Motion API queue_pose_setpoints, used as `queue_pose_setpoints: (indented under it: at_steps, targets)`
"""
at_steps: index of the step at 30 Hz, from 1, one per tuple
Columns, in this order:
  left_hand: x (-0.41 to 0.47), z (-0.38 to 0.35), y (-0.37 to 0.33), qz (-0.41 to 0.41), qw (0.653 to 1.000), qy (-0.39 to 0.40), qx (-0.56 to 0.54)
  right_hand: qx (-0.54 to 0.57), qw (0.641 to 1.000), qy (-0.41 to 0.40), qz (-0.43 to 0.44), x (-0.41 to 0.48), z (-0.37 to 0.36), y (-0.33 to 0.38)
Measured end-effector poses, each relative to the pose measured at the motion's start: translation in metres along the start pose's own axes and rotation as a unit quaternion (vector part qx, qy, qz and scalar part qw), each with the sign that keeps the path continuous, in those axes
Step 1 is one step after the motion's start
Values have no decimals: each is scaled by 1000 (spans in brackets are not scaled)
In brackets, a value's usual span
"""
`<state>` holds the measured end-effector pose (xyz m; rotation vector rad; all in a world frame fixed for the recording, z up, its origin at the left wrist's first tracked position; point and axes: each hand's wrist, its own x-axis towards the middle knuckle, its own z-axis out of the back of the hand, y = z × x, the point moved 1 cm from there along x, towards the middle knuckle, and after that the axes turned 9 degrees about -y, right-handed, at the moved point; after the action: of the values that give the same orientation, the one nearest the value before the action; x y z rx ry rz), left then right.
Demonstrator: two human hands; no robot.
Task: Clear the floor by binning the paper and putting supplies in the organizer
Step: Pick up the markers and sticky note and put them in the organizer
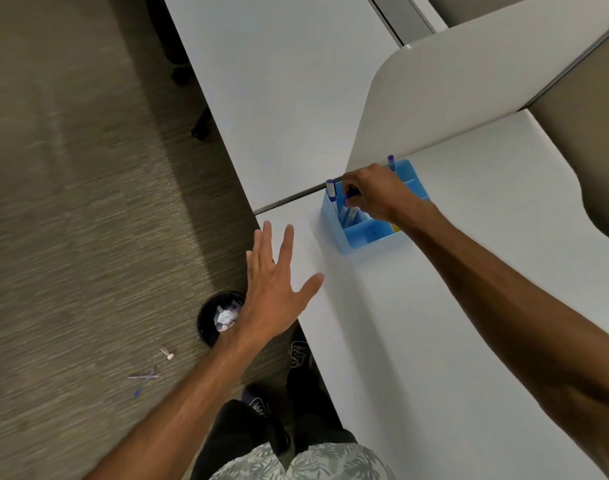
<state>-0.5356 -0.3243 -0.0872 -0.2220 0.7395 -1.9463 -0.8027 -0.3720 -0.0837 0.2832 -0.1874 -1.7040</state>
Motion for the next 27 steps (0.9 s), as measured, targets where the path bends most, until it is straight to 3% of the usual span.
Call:
queue_pose_setpoints:
  at_steps: [6, 16, 27]
  targets:
    - [-2, 4, 3, -7, 998, -8, 54, 6, 1000, -18, -19, 9, -11, 4]
    - [-10, 6, 14, 9, 1000, -8, 29, 45, 997, -24, -54, 7, -10, 5]
    - [-37, 24, 36, 43, 996, -73, 37, 97, 982, -164, -16, -52, -1, 70]
